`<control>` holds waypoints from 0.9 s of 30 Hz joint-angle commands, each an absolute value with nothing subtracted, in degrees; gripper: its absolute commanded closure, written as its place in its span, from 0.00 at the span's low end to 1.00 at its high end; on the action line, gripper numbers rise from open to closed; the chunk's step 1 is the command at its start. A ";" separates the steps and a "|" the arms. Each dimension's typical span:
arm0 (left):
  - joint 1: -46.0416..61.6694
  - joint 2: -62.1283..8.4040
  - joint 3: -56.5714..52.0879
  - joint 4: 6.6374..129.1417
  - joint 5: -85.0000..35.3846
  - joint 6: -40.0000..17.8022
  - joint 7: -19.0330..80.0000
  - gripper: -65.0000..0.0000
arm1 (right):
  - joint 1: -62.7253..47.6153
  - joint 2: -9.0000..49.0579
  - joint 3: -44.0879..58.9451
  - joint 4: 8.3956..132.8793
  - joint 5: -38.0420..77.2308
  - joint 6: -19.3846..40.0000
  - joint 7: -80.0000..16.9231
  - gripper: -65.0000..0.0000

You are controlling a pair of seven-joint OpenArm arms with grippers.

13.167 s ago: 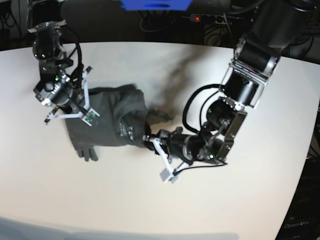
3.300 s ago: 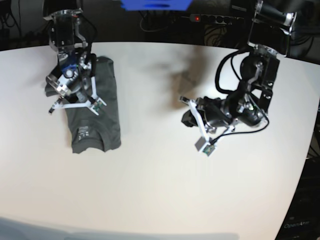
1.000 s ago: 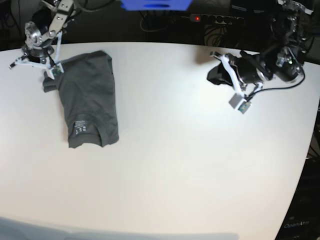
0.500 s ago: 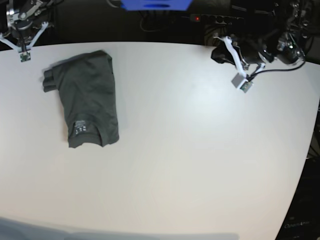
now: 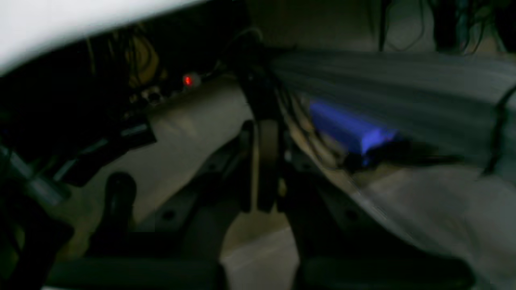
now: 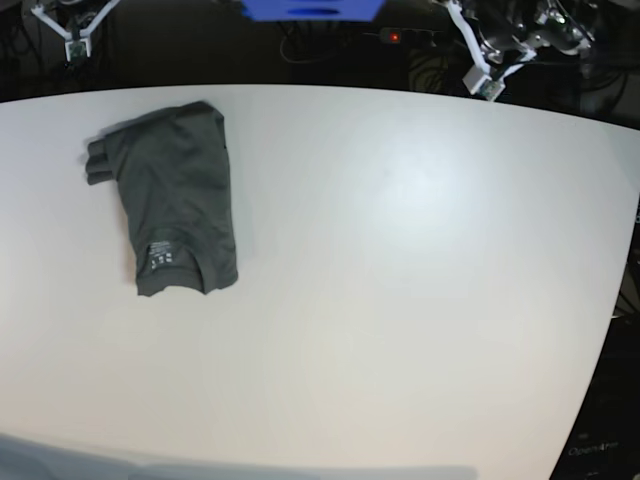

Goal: Fold the T-shirt properly

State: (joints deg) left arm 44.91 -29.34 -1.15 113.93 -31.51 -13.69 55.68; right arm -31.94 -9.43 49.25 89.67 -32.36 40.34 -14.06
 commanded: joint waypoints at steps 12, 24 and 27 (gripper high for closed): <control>39.60 -25.36 4.53 86.46 -23.69 -13.85 37.85 0.97 | -28.62 -6.64 52.44 63.96 -37.05 40.00 3.56 1.00; 24.75 -19.38 13.93 52.62 -23.43 -14.20 20.53 0.97 | -16.04 12.53 47.08 15.34 -38.99 40.00 16.84 1.00; 21.49 -17.63 15.43 43.12 -23.16 -18.42 14.73 0.97 | -13.32 15.25 41.80 5.58 -38.99 40.00 21.93 1.00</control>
State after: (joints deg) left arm 20.67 -17.30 15.33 42.48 -23.00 -18.33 13.61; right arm -12.47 14.70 41.54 5.23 -39.00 39.40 21.80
